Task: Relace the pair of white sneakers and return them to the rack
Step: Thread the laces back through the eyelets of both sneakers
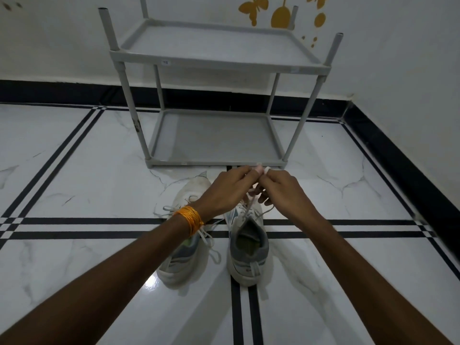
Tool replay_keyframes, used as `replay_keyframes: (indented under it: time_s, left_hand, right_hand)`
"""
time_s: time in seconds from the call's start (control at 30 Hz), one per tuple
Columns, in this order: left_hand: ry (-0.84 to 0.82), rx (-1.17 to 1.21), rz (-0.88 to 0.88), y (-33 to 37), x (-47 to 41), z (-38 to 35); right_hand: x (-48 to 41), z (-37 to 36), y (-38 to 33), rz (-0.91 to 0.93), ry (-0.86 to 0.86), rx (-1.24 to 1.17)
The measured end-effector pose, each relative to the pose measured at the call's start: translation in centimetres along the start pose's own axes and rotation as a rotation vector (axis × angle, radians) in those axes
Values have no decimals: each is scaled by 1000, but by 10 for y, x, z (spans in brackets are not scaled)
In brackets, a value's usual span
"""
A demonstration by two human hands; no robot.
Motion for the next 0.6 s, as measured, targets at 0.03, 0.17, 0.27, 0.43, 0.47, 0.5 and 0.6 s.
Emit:
replay_keyframes:
  time_s: [0.03, 0.17, 0.27, 0.43, 0.47, 0.5, 0.6]
  left_hand:
    - [12, -16, 10, 0, 2, -1]
    - [14, -12, 79, -8, -2, 0]
    - [-34, -167, 70, -14, 0, -2]
    - [180, -442, -241, -2, 8, -14]
    - [211, -490, -287, 0, 9, -13]
    - [228, -542, -340, 2, 9, -13]
    - [189, -713, -554, 6, 11, -13]
  right_hand:
    - [0, 1, 2, -2, 9, -27]
    - [-4, 2, 9, -65, 45, -278]
    - [-10, 6, 13, -94, 71, -331]
    - [-13, 2, 13, -84, 81, -186]
    - [-14, 1, 16, -104, 88, -167]
    - [-15, 1, 18, -129, 92, -145]
    - [-21, -1, 29, -205, 46, -102]
Point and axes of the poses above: each hand's wrist, its own x-axis away from the middle knuckle, its own z-axis out of the back of the hand, y = z × x, the point moved 4 cm from there along -x, towards the middle knuckle, and after that the axes turned 4 degrees about -z, right-handed, at the moved point
